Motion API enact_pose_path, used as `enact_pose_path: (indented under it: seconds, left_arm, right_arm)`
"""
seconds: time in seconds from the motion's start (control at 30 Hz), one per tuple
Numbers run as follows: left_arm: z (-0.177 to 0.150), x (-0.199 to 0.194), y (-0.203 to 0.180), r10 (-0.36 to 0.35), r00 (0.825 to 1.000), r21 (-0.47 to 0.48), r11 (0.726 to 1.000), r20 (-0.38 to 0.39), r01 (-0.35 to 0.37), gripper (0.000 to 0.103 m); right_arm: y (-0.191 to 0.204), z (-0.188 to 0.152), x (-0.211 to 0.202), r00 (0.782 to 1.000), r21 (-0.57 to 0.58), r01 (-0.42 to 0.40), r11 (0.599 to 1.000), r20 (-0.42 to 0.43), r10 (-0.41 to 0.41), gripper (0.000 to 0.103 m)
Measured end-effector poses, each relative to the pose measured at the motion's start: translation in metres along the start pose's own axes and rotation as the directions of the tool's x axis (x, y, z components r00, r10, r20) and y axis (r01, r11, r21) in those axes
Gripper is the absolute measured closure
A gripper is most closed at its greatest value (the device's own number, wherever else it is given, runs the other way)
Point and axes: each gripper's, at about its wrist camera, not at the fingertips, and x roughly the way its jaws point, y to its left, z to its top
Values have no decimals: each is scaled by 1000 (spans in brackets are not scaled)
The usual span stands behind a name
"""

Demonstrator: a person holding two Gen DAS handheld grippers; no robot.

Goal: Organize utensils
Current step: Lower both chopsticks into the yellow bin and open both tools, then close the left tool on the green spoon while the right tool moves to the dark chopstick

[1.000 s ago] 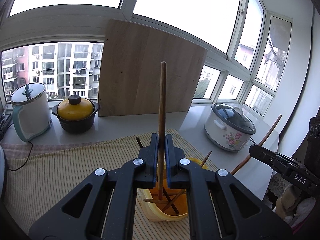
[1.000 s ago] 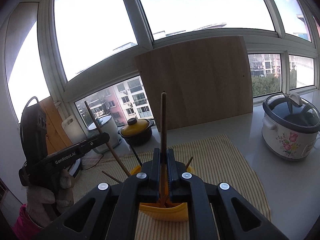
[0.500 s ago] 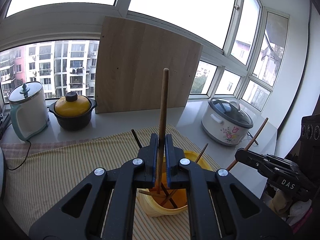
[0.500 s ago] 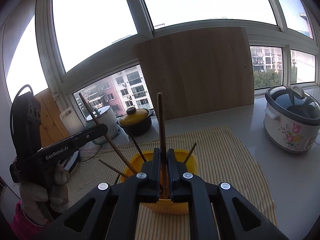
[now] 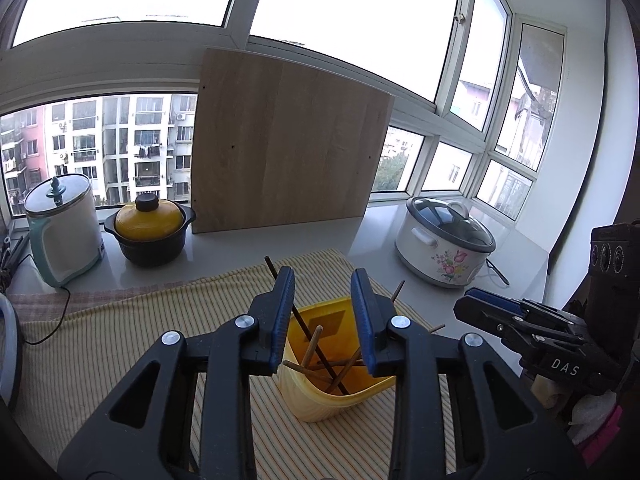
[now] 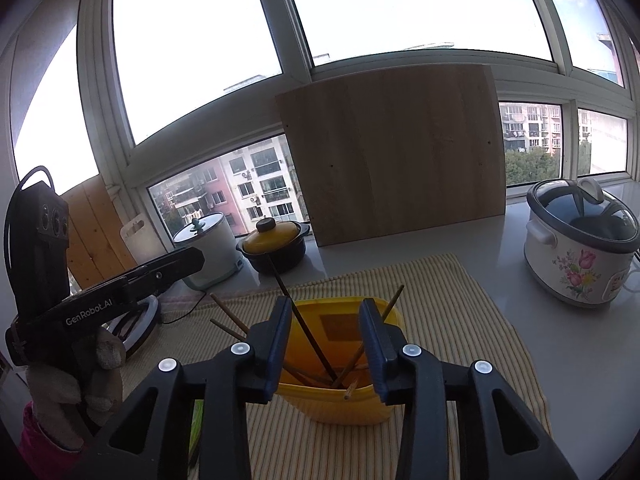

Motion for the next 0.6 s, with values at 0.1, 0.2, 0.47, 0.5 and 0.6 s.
enact_pose_path:
  seconds: [0.1, 0.2, 0.47, 0.5, 0.6]
  left_arm:
    - [-1, -11, 6, -2, 1000, -1, 1000, 4, 2, 75]
    - [-1, -25, 16, 7, 1000, -9, 1000, 16, -7, 75]
    - [-15, -63, 67, 96, 995, -61, 994, 26, -94, 72]
    - [-18, -67, 75, 110, 994, -68, 992, 21, -109, 70]
    - [-31, -74, 97, 145, 989, -95, 985, -11, -145, 65]
  right_arm:
    - [6, -1, -5, 1000, -11, -11, 1000, 12, 11, 54]
    - [14, -2, -9, 1000, -26, -22, 999, 19, 22, 43]
    - [39, -11, -19, 997, -88, -67, 994, 37, 71, 17]
    - [42, -12, -20, 996, -95, -75, 993, 37, 79, 15]
    - [51, -17, -22, 994, -108, -98, 989, 26, 102, 14]
